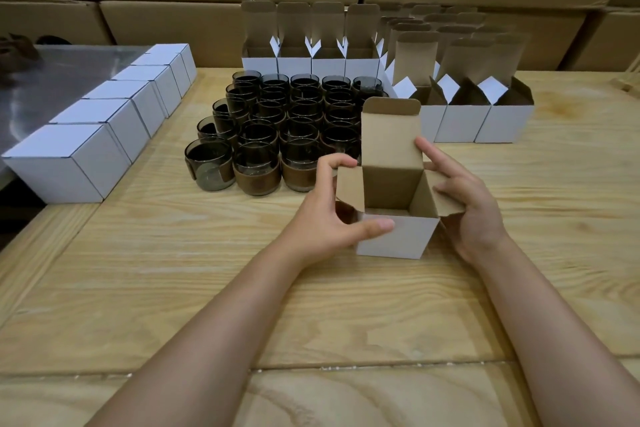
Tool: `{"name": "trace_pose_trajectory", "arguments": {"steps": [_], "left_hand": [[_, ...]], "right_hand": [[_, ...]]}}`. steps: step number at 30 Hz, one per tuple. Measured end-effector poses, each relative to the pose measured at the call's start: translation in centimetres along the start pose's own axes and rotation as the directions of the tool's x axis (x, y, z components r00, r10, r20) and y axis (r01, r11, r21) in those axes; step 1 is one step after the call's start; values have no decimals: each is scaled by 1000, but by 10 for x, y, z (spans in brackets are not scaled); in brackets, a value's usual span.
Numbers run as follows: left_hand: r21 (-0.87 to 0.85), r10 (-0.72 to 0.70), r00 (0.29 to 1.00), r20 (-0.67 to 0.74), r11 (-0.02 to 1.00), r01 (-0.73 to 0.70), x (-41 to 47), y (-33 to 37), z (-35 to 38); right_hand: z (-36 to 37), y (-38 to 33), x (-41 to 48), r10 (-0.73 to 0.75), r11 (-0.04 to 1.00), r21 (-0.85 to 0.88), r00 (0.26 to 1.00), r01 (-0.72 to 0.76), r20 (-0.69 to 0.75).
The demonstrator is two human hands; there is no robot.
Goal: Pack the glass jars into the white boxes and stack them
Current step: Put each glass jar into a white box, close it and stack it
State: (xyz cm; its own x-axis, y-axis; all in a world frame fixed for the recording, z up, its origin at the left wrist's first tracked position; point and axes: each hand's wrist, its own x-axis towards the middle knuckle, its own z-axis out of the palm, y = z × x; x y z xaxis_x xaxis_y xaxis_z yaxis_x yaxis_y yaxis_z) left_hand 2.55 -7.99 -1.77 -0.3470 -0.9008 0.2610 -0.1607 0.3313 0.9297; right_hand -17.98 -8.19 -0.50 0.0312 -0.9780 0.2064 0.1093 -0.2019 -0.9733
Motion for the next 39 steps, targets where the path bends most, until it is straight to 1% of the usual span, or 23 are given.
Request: {"name": "trace_pose_trajectory", "arguments": {"steps": [4, 6, 8, 9, 10, 12, 13, 14, 15, 17, 20, 22, 23, 25, 26, 28, 30, 35, 39], "left_hand": [[-34, 48, 999, -25, 998, -49, 2, -3, -1], [-22, 73, 997, -39, 997, -74, 3, -4, -3], [-10, 75, 996, -45, 997, -75, 3, -5, -4], [-2, 74, 996, -46, 997, -74, 4, -5, -4], [1, 72, 996, -43, 997, -72, 4, -5, -5], [-11, 57, 998, -32, 998, -58, 4, -6, -6], [-13, 48, 998, -30, 999, -49, 4, -6, -7], [-13, 41, 999, -31, 999, -42, 3, -6, -8], [-11, 35, 999, -35, 999, -36, 3, -6, -10], [-8, 28, 998, -48, 1000, -28, 2, -7, -14], [2, 20, 998, -56, 1000, -20, 1, -7, -17], [12, 16, 998, -59, 1000, -15, 1, -7, -17], [14, 14, 998, -59, 1000, -14, 1, -6, -17], [12, 13, 998, -55, 1000, -13, 1, -6, -17], [12, 13, 998, -53, 1000, -12, 2, -6, -17], [15, 13, 998, -53, 1000, -12, 2, -6, -17], [16, 10, 998, -60, 1000, -9, 2, -6, -16], [33, -12, 996, -85, 999, 15, 5, -7, -15], [79, -35, 996, -86, 996, 41, 6, -7, -14]], "right_hand": [[0, -1, -3, -46, 999, 13, 998, 46, 35], [0, 0, -2, -26, 997, 70, 998, 29, -52], [2, 3, 3, 12, 994, 113, 980, 11, -198], [4, 4, 6, 12, 997, 77, 970, 7, -243], [7, 6, 9, 6, 1000, 11, 969, -3, -248], [10, 13, 15, -26, 986, -165, 986, -2, -164], [10, 14, 19, -52, 953, -303, 994, 19, -99], [10, 14, 23, -69, 896, -441, 997, 46, -36], [10, 14, 28, -75, 840, -538, 997, 70, 12], [11, 11, 36, -55, 795, -603, 997, 72, 46], [12, 12, 39, -95, 779, -622, 995, 80, 10], [13, 10, 38, -102, 790, -607, 995, 84, 6], [12, 10, 37, -99, 782, -617, 995, 85, 11], [8, 10, 35, -123, 728, -676, 991, 119, 43], [5, 11, 34, -128, 716, -686, 990, 132, 57], [-2, 10, 31, -111, 738, -663, 992, 122, 60], [-11, 8, 28, -98, 752, -653, 995, 94, 31], [-40, 4, 24, -102, 722, -691, 992, 25, -71], [-49, -3, 22, -109, 780, -626, 981, -14, -158]]}}
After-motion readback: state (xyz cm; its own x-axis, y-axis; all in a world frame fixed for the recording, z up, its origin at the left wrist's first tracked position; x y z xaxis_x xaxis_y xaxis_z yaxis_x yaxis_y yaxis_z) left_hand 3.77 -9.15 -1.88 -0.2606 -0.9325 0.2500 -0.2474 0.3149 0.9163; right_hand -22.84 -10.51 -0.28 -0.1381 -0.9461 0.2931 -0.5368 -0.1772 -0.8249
